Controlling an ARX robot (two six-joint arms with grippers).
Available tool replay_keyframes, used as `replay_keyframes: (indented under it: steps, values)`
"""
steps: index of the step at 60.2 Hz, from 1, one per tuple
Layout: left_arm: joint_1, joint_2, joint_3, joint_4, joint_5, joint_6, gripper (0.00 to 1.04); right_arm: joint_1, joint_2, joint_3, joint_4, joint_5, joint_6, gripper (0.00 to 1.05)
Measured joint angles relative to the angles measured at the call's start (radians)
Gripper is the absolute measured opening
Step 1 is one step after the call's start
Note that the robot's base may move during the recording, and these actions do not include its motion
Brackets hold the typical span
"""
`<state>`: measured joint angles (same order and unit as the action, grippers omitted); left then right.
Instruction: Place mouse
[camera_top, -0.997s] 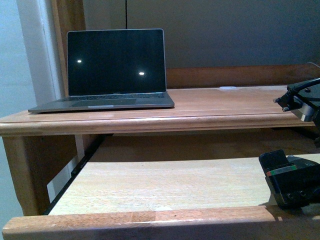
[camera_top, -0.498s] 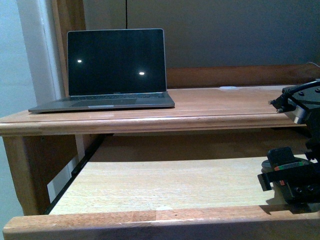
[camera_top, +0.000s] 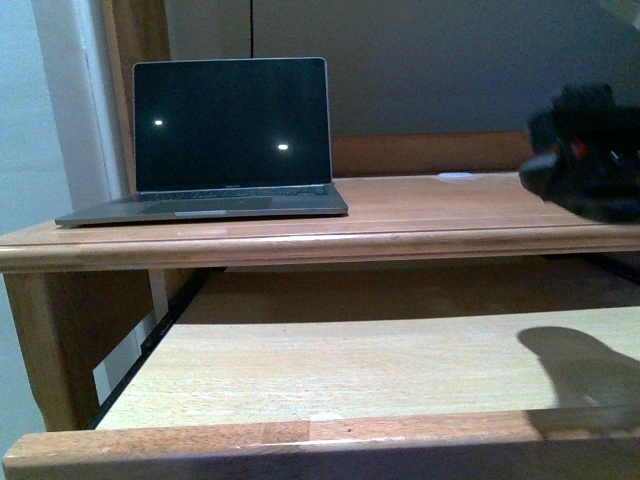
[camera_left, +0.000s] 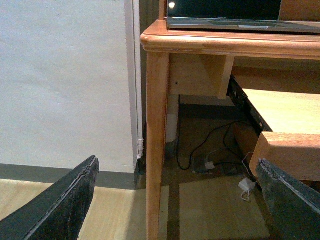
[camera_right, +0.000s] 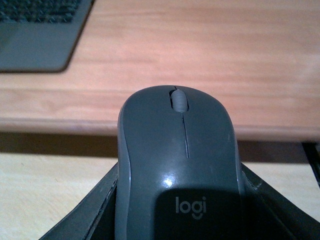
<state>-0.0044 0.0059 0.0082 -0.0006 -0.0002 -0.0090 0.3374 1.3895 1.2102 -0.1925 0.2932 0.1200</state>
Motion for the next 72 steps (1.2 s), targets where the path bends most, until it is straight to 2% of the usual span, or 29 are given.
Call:
replay_keyframes:
  steps: [11, 20, 40, 55, 60, 65, 69, 72]
  values:
    - [0.000, 0.000, 0.000, 0.000, 0.000, 0.000, 0.97, 0.085, 0.252, 0.272, 0.007, 0.115, 0.016, 0.55]
    - [0.000, 0.000, 0.000, 0.000, 0.000, 0.000, 0.97, 0.111, 0.439, 0.453, -0.006, 0.195, 0.014, 0.55]
    - [0.000, 0.000, 0.000, 0.000, 0.000, 0.000, 0.97, 0.114, 0.713, 0.719, -0.095, 0.364, 0.011, 0.55]
    - [0.000, 0.000, 0.000, 0.000, 0.000, 0.000, 0.97, 0.093, 0.798, 0.834, -0.088, 0.422, -0.008, 0.55]
    - [0.000, 0.000, 0.000, 0.000, 0.000, 0.000, 0.97, 0.087, 0.805, 0.832, -0.063, 0.425, -0.021, 0.67]
    - [0.000, 0.000, 0.000, 0.000, 0.000, 0.000, 0.97, 0.077, 0.795, 0.792, 0.022, 0.421, -0.040, 0.86]
    - [0.000, 0.000, 0.000, 0.000, 0.000, 0.000, 0.97, 0.070, 0.773, 0.743, 0.082, 0.410, -0.043, 0.95]
    - [0.000, 0.000, 0.000, 0.000, 0.000, 0.000, 0.97, 0.064, 0.751, 0.703, 0.125, 0.397, -0.043, 0.99]
